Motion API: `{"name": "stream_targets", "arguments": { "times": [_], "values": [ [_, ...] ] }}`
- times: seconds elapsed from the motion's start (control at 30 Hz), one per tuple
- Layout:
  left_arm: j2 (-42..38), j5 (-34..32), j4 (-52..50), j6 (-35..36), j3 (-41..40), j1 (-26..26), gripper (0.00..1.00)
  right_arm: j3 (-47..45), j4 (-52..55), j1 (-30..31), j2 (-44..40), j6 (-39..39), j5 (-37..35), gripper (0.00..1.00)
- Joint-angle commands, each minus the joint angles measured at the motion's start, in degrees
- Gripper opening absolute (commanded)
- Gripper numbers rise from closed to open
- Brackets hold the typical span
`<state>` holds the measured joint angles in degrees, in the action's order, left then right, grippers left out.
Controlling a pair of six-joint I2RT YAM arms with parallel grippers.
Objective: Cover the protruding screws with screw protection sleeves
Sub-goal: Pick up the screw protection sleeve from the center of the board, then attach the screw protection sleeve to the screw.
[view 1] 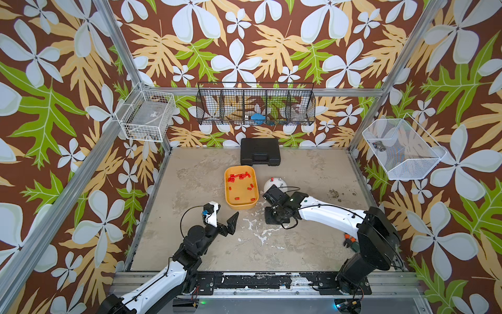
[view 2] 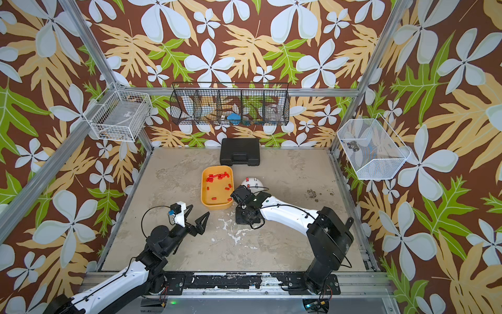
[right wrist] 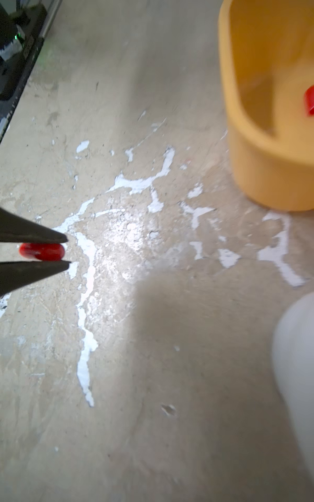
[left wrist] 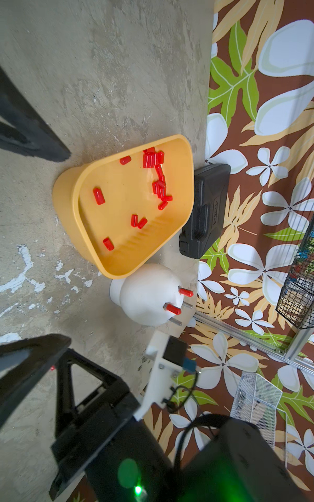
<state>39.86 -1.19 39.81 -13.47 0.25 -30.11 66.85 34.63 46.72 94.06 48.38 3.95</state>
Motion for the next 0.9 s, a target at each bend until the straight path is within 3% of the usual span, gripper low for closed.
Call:
{"name": "stream_targets", "arguments": {
  "times": [0.0,0.53,0.87],
  "values": [
    [0.0,0.5,2.0,0.6,-0.2,0.1,1.00,2.1,-1.0,-2.0,-2.0,-2.8,-2.6,0.14],
    [-0.1,0.8,1.9,0.6,0.0,0.1,1.00,2.9,-22.1,-15.0,-6.6,-10.8,-6.0,0.16],
    [0.4,0.4,2.2,0.6,-0.1,0.0,1.00,-5.1,-34.0,-19.9,-8.4,-15.3,-3.9,0.15]
  ]
}}
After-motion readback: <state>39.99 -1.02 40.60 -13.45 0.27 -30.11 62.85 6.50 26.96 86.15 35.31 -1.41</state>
